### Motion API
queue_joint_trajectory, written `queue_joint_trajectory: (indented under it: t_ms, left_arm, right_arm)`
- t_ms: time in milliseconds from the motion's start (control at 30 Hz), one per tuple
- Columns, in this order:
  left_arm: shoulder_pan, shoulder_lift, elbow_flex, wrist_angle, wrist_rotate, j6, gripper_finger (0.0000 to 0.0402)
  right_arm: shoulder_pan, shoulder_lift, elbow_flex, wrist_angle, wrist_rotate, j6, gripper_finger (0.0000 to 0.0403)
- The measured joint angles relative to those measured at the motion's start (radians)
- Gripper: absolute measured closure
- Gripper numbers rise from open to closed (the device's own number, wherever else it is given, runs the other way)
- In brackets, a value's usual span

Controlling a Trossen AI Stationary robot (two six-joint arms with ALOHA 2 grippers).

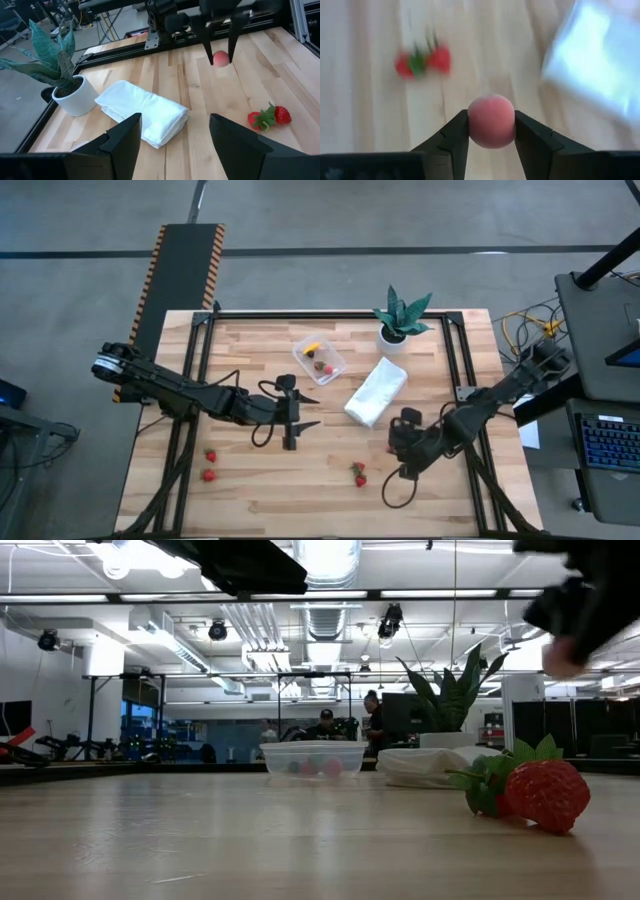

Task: Pick and placing Produce into tupperware
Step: Put the apricot into the transparent bin

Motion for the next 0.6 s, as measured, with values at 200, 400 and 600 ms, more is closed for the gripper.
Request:
queue_joint_trajectory:
  t_ms: [200,400,600]
  left_arm:
    - [0.0,0.0,0.0,0.001,0.0,0.017,0.0182]
    - [0.0,0.0,0.0,0.001,0.0,0.036,0.0182]
    - [0.0,-0.001,0.0,0.001,0.0,0.063,0.0182]
  right_arm:
    - [-0.054,-0.061,-0.026,0.22,0.052,-0.175,0.0271]
    - [-0.112,-0.069,-0.086,0.509,-0.034,-0.354,0.0271]
    - [-0.217,-0.067,-0.178,0.852,-0.37,-0.446,0.0271]
